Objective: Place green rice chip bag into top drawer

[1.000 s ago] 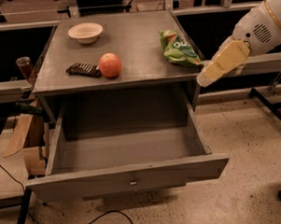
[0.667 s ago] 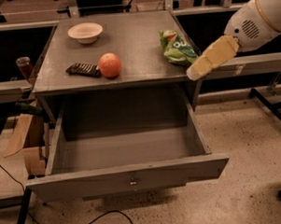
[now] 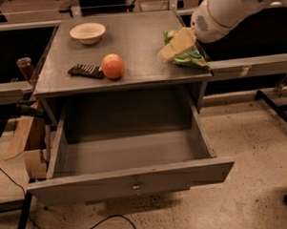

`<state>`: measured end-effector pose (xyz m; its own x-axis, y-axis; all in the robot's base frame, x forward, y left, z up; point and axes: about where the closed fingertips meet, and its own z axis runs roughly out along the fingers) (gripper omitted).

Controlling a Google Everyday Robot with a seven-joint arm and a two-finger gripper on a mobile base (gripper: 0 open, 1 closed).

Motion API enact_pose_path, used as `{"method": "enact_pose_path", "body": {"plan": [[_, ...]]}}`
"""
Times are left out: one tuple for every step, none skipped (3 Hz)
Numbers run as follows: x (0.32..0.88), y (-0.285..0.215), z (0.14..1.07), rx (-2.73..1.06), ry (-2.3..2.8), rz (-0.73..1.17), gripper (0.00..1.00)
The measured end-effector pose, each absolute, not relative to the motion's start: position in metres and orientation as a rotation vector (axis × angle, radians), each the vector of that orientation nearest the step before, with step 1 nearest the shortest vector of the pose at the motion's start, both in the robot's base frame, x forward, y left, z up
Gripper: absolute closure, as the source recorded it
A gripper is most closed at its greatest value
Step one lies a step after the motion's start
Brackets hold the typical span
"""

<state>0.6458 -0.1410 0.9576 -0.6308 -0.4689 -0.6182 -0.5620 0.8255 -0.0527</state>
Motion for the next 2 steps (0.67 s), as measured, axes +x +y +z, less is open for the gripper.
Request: {"method": "enact_pose_path", "body": {"plan": [[0.692,-0.125,0.94,-0.622,2.41,0.146,0.0],[0.737,-0.111,0.921,-0.52,2.462,0.092,0.0]]}}
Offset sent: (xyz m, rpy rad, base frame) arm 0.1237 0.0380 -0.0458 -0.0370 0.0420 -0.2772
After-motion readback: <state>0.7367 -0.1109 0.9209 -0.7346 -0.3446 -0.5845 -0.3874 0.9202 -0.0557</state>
